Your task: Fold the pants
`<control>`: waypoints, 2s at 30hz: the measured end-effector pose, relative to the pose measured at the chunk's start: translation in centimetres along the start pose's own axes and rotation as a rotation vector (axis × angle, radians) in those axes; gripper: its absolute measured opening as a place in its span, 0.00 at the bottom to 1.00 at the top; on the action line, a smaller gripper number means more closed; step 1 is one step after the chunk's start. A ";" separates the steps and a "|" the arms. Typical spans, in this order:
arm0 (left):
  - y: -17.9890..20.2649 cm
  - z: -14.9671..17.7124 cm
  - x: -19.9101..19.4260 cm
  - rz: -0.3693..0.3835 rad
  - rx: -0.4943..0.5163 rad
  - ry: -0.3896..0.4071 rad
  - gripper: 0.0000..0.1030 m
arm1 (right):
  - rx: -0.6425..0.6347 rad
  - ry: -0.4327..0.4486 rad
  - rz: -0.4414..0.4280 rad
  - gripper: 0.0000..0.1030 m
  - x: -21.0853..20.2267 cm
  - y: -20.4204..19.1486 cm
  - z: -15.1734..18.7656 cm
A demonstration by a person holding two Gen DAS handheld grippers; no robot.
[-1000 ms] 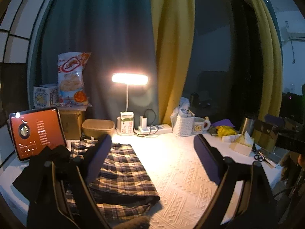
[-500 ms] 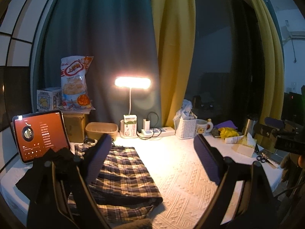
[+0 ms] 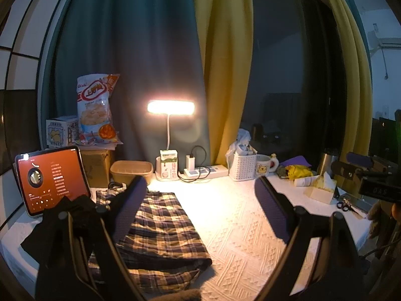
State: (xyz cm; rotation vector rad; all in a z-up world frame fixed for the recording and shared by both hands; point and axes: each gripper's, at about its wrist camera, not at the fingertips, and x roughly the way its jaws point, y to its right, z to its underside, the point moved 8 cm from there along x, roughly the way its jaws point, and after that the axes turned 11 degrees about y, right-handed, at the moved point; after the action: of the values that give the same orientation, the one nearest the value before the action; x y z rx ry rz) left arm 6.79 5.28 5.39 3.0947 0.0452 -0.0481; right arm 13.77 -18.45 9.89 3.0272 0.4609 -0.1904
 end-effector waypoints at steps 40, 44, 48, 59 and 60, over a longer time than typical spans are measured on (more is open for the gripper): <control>0.2 0.0 -0.2 -0.012 0.022 -0.002 0.86 | 0.004 -0.021 0.008 0.80 0.3 -0.1 0.7; 0.3 0.0 -0.2 -0.012 0.023 -0.002 0.86 | 0.003 -0.021 0.007 0.80 0.3 -0.1 0.7; 0.3 -0.1 -0.3 -0.012 0.023 -0.002 0.86 | 0.002 -0.022 0.007 0.80 0.3 -0.2 0.7; 0.3 0.0 -0.4 -0.013 0.033 0.003 0.86 | -0.001 -0.030 0.007 0.80 0.3 0.0 1.0; 0.4 0.0 -0.4 -0.014 0.034 0.003 0.86 | 0.000 -0.032 0.006 0.80 0.4 0.1 1.1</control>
State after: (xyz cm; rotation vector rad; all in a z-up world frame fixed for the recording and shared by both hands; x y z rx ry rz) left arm 6.42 4.89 5.42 3.1285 0.0671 -0.0446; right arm 14.09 -18.53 8.72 3.0198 0.4498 -0.2382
